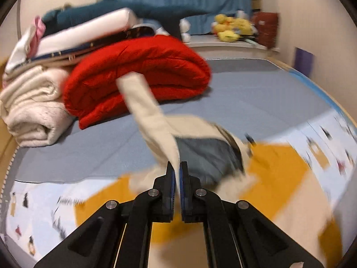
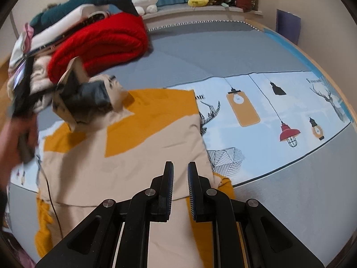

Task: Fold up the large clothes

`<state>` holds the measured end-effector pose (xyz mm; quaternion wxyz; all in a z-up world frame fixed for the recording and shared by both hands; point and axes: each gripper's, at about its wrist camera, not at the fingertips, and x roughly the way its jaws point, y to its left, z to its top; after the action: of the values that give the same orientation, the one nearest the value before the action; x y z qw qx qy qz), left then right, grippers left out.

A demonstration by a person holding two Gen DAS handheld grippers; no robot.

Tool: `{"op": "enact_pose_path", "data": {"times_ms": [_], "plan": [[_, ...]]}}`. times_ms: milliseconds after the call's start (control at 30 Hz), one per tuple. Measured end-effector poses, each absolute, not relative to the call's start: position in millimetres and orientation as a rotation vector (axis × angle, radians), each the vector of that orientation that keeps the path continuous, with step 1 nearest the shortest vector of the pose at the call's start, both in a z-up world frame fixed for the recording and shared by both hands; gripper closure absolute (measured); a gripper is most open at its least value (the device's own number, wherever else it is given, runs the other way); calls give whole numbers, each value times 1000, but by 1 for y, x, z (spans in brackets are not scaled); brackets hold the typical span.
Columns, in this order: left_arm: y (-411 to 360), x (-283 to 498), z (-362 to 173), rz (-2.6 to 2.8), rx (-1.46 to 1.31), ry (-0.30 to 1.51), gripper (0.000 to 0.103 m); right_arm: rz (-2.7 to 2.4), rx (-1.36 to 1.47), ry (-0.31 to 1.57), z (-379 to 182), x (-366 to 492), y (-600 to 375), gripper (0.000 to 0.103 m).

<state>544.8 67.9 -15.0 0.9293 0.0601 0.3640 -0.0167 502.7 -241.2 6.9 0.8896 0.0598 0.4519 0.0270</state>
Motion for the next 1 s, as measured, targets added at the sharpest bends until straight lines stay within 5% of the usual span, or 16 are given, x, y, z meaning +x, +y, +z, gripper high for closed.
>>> {"op": "enact_pose_path", "data": {"times_ms": [133, 333, 667, 1000], "plan": [[64, 456, -33, -36, 129, 800, 95, 85, 143, 913, 18, 493, -233, 89], [97, 370, -45, 34, -223, 845, 94, 114, 141, 894, 24, 486, -222, 88], [137, 410, -100, 83, -614, 1006, 68, 209, 212, 943, 4, 492, -206, 88], [128, 416, -169, 3, -969, 1221, 69, 349, 296, 1049, -39, 507, -168, 88]]}}
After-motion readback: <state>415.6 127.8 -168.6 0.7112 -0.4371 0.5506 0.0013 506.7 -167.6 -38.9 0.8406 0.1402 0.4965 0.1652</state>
